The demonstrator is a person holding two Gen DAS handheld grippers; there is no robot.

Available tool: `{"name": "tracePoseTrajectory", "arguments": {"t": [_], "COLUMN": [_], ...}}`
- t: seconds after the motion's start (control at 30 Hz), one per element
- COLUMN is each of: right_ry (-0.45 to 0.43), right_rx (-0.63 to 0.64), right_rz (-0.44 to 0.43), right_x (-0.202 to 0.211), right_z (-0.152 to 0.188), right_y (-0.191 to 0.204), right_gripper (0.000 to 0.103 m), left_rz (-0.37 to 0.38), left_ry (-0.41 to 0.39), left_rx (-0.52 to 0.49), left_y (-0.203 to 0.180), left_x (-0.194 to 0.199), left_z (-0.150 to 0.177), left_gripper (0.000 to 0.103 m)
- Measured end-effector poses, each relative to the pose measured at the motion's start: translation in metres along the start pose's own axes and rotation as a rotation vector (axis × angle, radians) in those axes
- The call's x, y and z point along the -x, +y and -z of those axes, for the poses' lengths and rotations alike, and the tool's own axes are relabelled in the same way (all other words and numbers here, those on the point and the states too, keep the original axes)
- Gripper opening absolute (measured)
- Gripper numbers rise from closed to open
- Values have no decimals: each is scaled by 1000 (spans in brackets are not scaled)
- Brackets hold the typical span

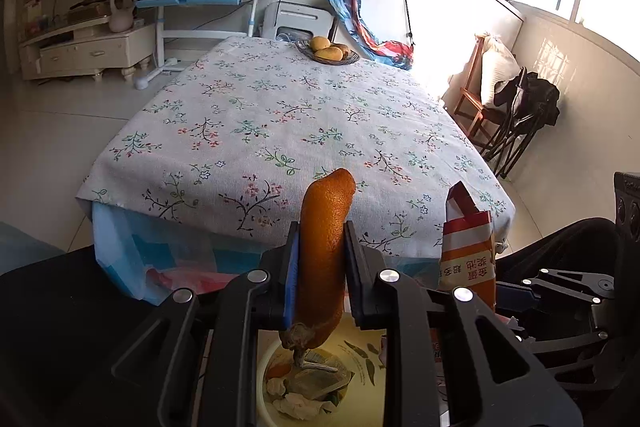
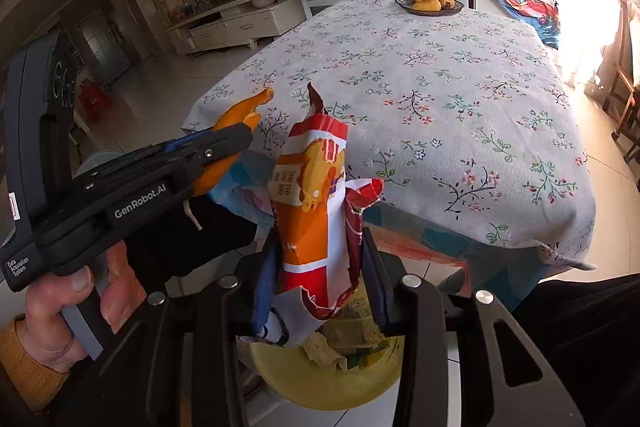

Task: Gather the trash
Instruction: 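Carry the snack bag and peel to the yellow basin with both grippers, then open both grippers over the basin to drop the bag and peel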

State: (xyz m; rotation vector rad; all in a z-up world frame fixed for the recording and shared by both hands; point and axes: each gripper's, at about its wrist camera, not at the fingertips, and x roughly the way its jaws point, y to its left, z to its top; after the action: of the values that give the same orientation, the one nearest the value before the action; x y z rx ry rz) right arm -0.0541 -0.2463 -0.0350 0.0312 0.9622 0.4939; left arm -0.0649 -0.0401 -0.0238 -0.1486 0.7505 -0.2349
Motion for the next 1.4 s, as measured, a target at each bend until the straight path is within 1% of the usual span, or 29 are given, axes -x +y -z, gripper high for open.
{"name": "tracePoseTrajectory", "arguments": {"t": [0.17,0.3,0.47,0.67,0.77,0.83,0.87,0.93,1.0,1.03,1.1,1.13,1.2,1.23,1.27,1.3,1.37,1.4], "right_ry": [50,89,151,217,256,271,276,271,262,254,226,209,170,150,125,102,56,34], "right_rx": [6,13,14,15,22,31,31,28,17,12,0,-6,-20,-26,-31,-32,-30,-31], "right_rz": [4,4,2,7,3,16,19,36,45,51,67,75,92,103,114,124,152,159], "right_x": [-5,-11,-21,-31,-36,-37,-37,-34,-31,-28,-22,-18,-11,-7,-3,2,8,11], "right_z": [8,12,17,27,33,37,38,40,41,42,42,41,40,39,38,37,34,33], "right_y": [3,8,11,15,19,21,21,21,19,18,18,17,16,15,14,14,13,12], "right_gripper": [40,41,42,45,50,53,59,68,70,71,74,76,77,78,78,79,82,82], "left_rz": [-1,-10,-26,-9,3,13,6,1,-14,-24,-39,-46,-78,-100,-123,-139,-157,-163], "left_ry": [27,73,148,265,320,364,368,358,329,313,271,241,161,119,81,50,11,-1], "left_rx": [-10,-13,-11,-17,-26,-22,-17,-2,20,31,52,60,54,43,32,22,9,4], "left_y": [-3,-1,2,1,-2,-2,-1,2,6,9,13,15,15,14,12,11,8,6], "left_x": [-1,-6,-13,-24,-28,-31,-30,-26,-19,-16,-7,-1,13,20,25,30,34,35], "left_z": [7,16,30,51,60,66,68,68,66,65,62,60,54,51,49,46,42,39], "left_gripper": [20,20,20,20,20,21,23,31,43,47,57,60,74,79,85,88,90,91]}}
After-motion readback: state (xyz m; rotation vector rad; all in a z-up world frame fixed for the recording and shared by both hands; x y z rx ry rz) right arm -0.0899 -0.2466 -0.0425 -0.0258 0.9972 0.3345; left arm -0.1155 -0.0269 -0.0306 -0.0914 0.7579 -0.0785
